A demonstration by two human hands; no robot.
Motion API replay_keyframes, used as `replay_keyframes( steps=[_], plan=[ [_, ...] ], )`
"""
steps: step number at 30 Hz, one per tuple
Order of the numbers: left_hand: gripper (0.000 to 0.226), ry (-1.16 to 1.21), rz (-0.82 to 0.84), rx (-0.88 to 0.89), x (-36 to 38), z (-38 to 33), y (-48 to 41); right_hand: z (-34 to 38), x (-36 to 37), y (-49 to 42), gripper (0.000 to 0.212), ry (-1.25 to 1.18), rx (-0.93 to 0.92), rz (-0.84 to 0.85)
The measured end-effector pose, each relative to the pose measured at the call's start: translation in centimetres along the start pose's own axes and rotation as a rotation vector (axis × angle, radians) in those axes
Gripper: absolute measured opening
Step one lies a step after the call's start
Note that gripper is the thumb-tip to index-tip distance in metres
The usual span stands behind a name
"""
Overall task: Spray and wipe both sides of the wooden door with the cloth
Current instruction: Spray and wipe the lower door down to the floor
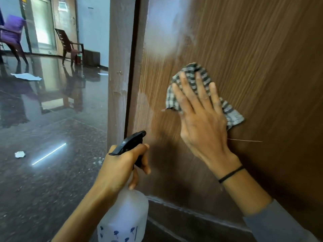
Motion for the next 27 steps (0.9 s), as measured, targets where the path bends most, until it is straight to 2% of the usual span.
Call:
replay_keyframes(
  steps=[5,7,10,14,16,19,21,24,27],
  plan=[
    [0.042,-0.032,-0.019,0.035,-1.1,-1.0,-0.8,7.4,5.1,-1.7,0.063,0.004,-0.301,0.113],
    [0.040,-0.037,0.003,-0.003,-1.8,-0.7,-2.0,10.4,7.3,-0.1,0.054,0.026,-0.464,0.189],
    [0.048,-0.030,0.006,-0.059,-2.6,-0.3,-2.5,11.8,8.4,3.6,0.054,0.057,-0.626,0.287],
    [0.052,-0.028,0.001,-0.061,-3.1,-0.4,-1.6,10.1,7.8,4.6,0.069,0.059,-0.615,0.336],
    [0.050,-0.036,-0.005,-0.050,-3.7,-0.5,-1.3,8.6,6.4,2.7,0.075,0.048,-0.497,0.328],
    [0.049,-0.036,0.006,-0.038,-4.3,-0.6,-1.0,5.4,3.7,-2.5,0.069,0.003,-0.230,0.162],
    [0.049,-0.029,-0.007,-0.034,-4.7,-0.8,-1.2,4.3,2.6,-5.4,0.063,-0.006,-0.141,0.062],
    [0.049,-0.015,0.026,-0.044,-4.8,-1.4,-1.6,4.7,3.1,-6.8,0.060,0.039,-0.182,0.040],
    [0.047,0.004,0.014,-0.015,-4.5,-2.1,-1.8,6.4,4.8,-4.8,0.061,0.038,-0.324,0.078]
  ],
)
Point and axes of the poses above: each hand's wrist, its own y-axis away from the middle knuckle, its own x-axis out of the palm, z = x × y, the point moved 5 cm from there along -y, towards the middle knuckle, and after that the axes turned 11 degrees about -x, right-handed, at the moved point
